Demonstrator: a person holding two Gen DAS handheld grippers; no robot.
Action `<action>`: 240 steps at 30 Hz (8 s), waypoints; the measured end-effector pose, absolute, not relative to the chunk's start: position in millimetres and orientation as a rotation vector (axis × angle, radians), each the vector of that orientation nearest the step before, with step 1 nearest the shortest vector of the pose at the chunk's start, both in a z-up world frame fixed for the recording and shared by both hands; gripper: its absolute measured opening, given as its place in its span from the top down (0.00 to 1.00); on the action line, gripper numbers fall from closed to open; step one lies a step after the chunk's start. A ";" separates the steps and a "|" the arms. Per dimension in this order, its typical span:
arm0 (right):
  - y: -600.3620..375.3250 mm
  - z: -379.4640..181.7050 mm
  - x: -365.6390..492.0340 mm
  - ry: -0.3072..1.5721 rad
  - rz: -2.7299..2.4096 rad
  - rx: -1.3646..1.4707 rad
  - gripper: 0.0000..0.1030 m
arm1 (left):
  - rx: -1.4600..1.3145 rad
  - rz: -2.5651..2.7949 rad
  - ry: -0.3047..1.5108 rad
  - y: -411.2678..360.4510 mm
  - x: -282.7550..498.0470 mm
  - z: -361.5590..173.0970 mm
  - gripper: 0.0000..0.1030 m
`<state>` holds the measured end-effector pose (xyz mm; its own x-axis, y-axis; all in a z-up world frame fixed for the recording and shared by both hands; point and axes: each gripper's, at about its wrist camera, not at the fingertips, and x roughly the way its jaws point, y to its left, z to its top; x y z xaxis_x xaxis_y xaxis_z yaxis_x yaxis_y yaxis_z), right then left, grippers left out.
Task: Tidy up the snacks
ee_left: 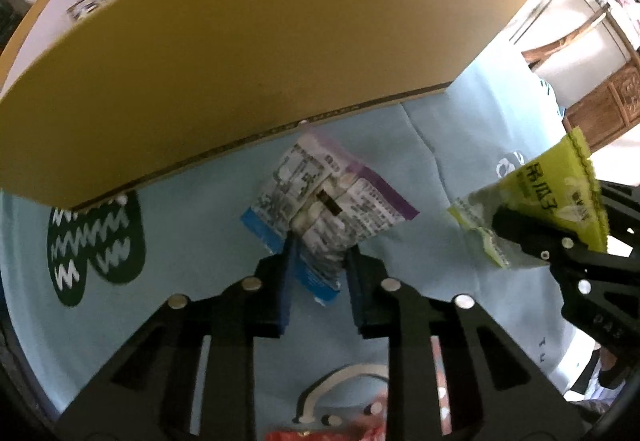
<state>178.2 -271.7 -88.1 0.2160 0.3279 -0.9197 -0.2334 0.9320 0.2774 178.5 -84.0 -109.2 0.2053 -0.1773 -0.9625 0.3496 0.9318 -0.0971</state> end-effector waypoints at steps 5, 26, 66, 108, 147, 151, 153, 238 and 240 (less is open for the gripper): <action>-270.2 -85.7 173.4 1.298 0.396 0.077 0.78 | 0.103 -0.357 1.304 -77.9 168.4 -101.3 0.81; -267.6 -73.0 167.5 1.287 0.411 0.065 0.79 | -0.026 -0.261 1.282 -25.8 140.9 -64.5 0.81; -247.1 49.1 231.7 0.974 0.517 0.125 0.82 | -0.070 -0.222 1.039 -16.4 184.7 59.3 0.86; -234.1 -17.9 158.1 1.067 0.584 0.037 0.42 | -0.129 0.026 1.158 21.4 146.4 12.4 0.10; -208.2 -79.7 102.6 1.181 0.739 -0.079 0.57 | -0.292 0.219 1.444 41.7 -0.9 -77.6 0.10; -214.2 -79.2 101.8 1.183 0.745 -0.071 0.57 | -0.284 0.223 1.453 31.0 6.3 -84.9 0.12; -215.0 -80.1 100.4 1.183 0.750 -0.072 0.57 | -0.282 0.223 1.468 26.2 11.4 -94.1 0.17; -230.9 -14.5 325.4 1.037 0.340 0.177 0.36 | 0.028 0.079 1.097 -27.2 310.1 14.8 0.03; -234.0 -12.8 319.9 1.039 0.338 0.185 0.36 | 0.026 0.079 1.102 -27.2 303.7 17.0 0.03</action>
<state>319.9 -234.0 -12.8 0.4618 0.3596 -0.8108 -0.1867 0.9330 0.3075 303.7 -27.2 17.0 0.4497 0.0769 -0.8899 -0.0510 0.9969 0.0604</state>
